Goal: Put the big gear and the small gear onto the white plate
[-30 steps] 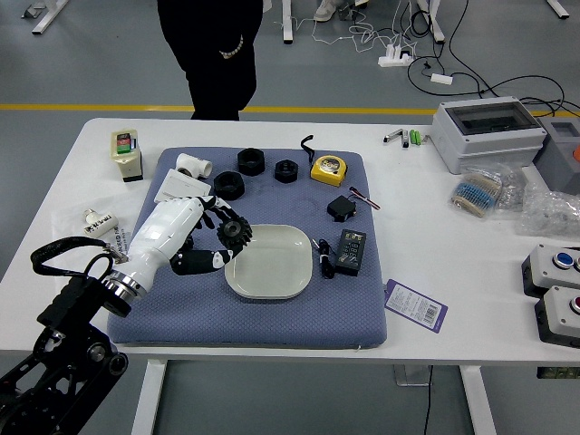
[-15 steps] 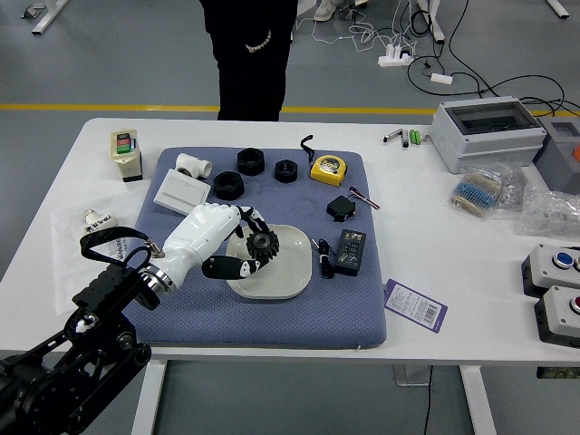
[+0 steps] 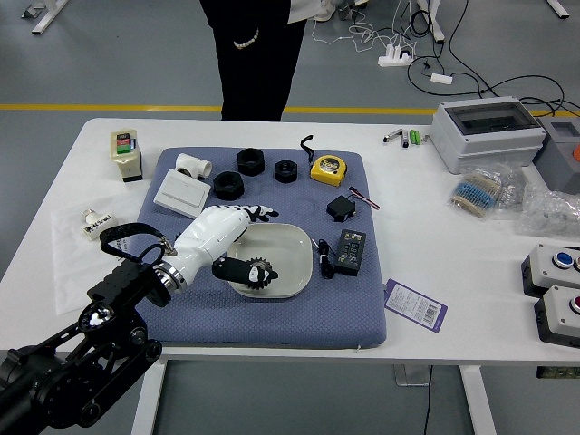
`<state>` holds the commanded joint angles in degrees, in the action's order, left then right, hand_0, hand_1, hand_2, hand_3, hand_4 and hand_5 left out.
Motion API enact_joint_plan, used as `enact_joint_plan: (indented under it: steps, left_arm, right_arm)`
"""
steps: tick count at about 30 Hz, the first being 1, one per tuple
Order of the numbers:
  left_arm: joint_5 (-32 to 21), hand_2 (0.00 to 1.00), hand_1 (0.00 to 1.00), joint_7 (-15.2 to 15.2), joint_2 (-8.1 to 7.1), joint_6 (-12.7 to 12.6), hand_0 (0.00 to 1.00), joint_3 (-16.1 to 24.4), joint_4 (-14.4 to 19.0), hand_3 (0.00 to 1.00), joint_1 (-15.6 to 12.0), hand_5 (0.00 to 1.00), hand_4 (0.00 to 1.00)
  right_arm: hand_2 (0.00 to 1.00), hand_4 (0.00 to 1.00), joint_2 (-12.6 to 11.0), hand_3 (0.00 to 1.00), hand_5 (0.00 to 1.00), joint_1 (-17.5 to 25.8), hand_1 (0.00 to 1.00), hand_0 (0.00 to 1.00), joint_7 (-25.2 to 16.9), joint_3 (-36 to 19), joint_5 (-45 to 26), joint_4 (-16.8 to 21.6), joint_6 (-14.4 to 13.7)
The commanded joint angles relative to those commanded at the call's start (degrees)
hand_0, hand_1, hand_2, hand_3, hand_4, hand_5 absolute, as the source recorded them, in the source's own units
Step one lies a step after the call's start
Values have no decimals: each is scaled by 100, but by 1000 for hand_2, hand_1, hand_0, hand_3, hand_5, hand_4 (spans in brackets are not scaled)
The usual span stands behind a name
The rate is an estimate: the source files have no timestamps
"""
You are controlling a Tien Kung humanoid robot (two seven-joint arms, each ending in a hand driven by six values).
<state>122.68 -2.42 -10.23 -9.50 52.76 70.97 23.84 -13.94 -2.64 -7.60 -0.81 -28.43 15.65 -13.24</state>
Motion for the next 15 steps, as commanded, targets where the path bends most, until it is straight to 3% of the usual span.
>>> enact_joint_plan:
  steps: [7,8,13,14,15]
  left_arm:
    - [113,828,756,28,-91,-44,693,280,164,890,-86,458,998]
    - [167,806,736,33,-132,-87,659,361,159,865,-103,251,998]
    - [380,806,736,136,-268,-22,659,596,-25,865,-110,251,998]
    - [457,790,724,217,-310,60,639,630,-104,838,-95,177,944]
    - [560,790,724,351,-350,194,639,665,-189,838,-79,177,944]
  right_arm:
    - [724,727,5,538,700,29,625,605,2,13,-11,-1,-2]
    - [724,728,2,537,701,32,626,606,2,14,-9,0,0]
    - [724,728,1,537,701,49,626,606,1,24,-9,1,0]
    - [724,728,1,538,700,55,626,606,5,28,-2,1,-1]
    - [724,728,1,538,700,62,626,606,8,31,4,1,-2]
